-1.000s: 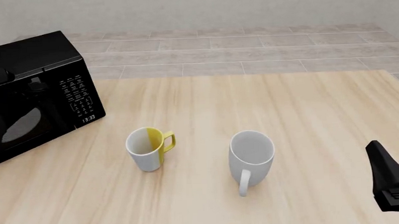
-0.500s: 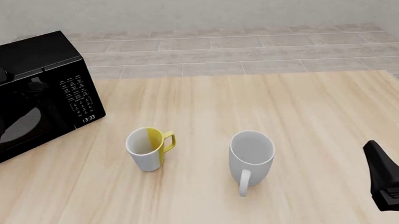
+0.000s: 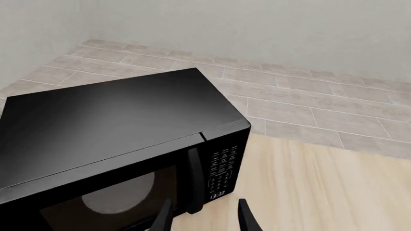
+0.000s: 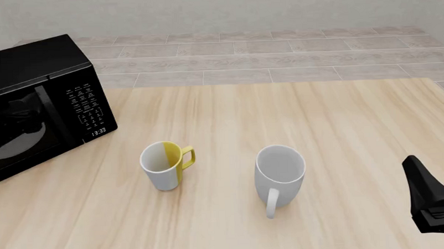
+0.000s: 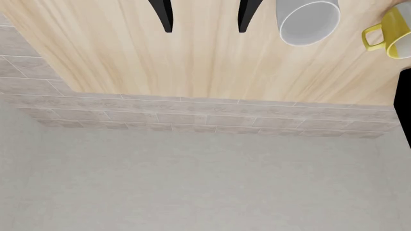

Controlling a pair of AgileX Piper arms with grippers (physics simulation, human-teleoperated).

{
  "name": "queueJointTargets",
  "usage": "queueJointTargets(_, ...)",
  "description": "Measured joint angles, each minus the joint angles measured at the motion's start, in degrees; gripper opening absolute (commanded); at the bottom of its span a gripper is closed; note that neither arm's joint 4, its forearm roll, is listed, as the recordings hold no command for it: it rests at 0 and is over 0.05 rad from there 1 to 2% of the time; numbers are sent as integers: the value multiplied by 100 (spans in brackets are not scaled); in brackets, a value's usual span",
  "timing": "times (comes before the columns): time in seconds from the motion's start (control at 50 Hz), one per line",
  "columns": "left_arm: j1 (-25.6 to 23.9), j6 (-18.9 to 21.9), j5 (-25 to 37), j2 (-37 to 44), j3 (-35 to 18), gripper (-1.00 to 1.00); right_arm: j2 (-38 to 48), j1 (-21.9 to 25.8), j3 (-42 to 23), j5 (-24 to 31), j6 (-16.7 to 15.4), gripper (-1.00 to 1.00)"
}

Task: Close the microwave.

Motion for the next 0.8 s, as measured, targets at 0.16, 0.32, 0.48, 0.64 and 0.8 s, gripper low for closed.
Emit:
queueJointTargets(0.16,-175,138,730,-1363,350,100,-12,11,0,8,3,100)
queueJointTargets(0.32,-367,254,1494,-2739,717,100,-30,7,0,22,-2,100)
queueJointTargets(0.48,-549,311,2394,-4032,930,100,-85,5,-2,53,-6,100)
queueJointTargets(0.64,-687,325,3144,-4964,995,100,-195,-4,-6,143,-13,100)
queueJointTargets(0.8,-795,342,3630,-5508,979,100,-272,-25,-10,214,-22,100)
